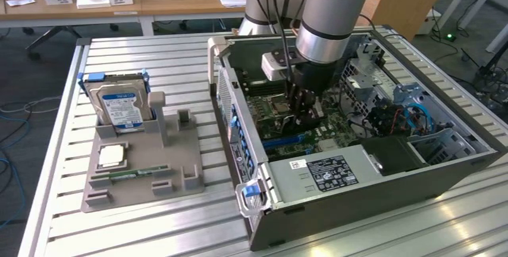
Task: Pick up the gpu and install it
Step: 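Insert the gpu into the slot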
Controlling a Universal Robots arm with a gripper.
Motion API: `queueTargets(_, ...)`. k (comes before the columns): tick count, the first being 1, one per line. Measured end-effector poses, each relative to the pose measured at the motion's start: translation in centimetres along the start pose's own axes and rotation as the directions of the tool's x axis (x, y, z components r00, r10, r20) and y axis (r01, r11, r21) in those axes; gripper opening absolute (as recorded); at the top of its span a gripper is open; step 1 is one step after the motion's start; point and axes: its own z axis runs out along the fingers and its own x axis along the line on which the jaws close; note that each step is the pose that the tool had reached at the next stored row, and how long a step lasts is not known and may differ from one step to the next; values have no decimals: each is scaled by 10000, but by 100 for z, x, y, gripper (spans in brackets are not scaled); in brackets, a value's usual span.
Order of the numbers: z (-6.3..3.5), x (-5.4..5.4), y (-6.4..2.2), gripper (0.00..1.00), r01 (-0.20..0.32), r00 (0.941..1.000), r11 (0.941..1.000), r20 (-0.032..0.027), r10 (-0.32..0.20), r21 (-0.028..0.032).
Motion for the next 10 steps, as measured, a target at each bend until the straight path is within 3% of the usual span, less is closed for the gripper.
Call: queueTargets(10, 30, -25, 46, 26, 31, 10000, 10000, -9, -31, 20)
